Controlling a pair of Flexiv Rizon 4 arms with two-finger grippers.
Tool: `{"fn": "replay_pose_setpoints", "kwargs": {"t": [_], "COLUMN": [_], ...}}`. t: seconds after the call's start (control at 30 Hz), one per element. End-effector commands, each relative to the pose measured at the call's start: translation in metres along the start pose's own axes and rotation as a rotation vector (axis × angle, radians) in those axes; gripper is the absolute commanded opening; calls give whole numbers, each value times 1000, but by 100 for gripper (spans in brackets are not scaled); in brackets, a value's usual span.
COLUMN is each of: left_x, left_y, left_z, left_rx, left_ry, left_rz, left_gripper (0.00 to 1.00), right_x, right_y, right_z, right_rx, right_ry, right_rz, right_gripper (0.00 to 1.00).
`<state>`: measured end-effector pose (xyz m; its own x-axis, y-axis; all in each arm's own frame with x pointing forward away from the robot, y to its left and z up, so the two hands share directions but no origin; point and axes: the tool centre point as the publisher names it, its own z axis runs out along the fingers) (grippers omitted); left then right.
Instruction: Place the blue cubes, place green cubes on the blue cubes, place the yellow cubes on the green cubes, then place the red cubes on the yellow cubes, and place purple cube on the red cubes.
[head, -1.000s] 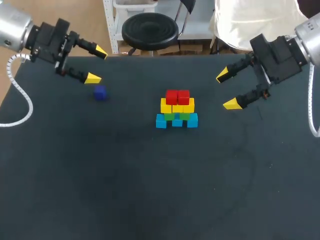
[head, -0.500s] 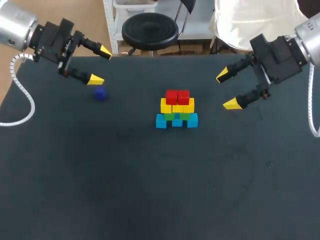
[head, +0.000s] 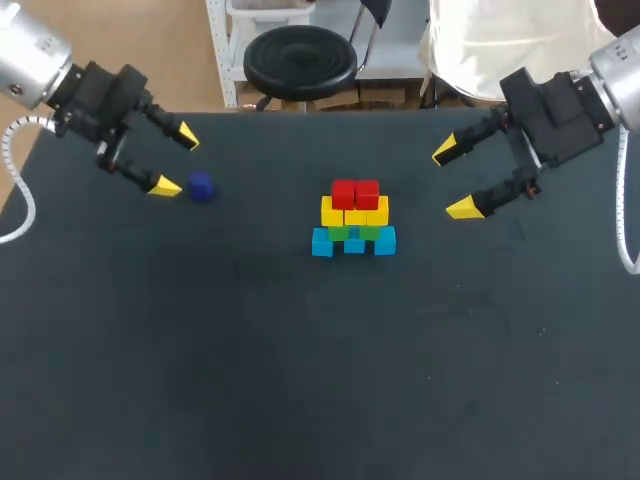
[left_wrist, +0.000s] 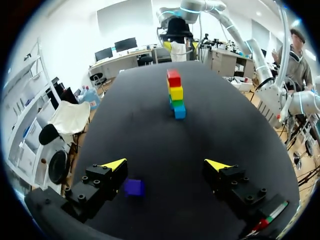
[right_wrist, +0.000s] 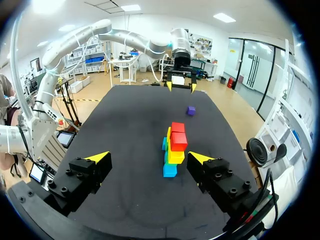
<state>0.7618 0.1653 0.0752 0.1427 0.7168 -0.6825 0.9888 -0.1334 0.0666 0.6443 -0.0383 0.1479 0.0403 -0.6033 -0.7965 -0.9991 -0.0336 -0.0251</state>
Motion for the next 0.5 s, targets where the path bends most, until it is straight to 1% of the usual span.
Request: {"fn": "replay_pose_setpoints", "kwargs": {"t": [0.03,0.13,0.2,0.47,0.5], "left_x": [22,36,40,43,42], "left_y": [-1,1,3,20,22], "left_z": [11,15,16,22,24], "left_rx": [-9,-13,-17,-31,-22], "left_ry": [6,25,33,25,38], "left_rz": [-49,-88,-101,-111,-116], "left_gripper": [100,100,100,100,100], "right_x": [0,0,0,0,0], "right_y": [1,1,1,1,1], "right_z": [0,0,0,0,0], "right_rx": [1,1,1,1,1], "right_ry": [0,0,0,0,0], "right_rz": [0,0,0,0,0], "right_gripper": [100,100,100,100,100]}}
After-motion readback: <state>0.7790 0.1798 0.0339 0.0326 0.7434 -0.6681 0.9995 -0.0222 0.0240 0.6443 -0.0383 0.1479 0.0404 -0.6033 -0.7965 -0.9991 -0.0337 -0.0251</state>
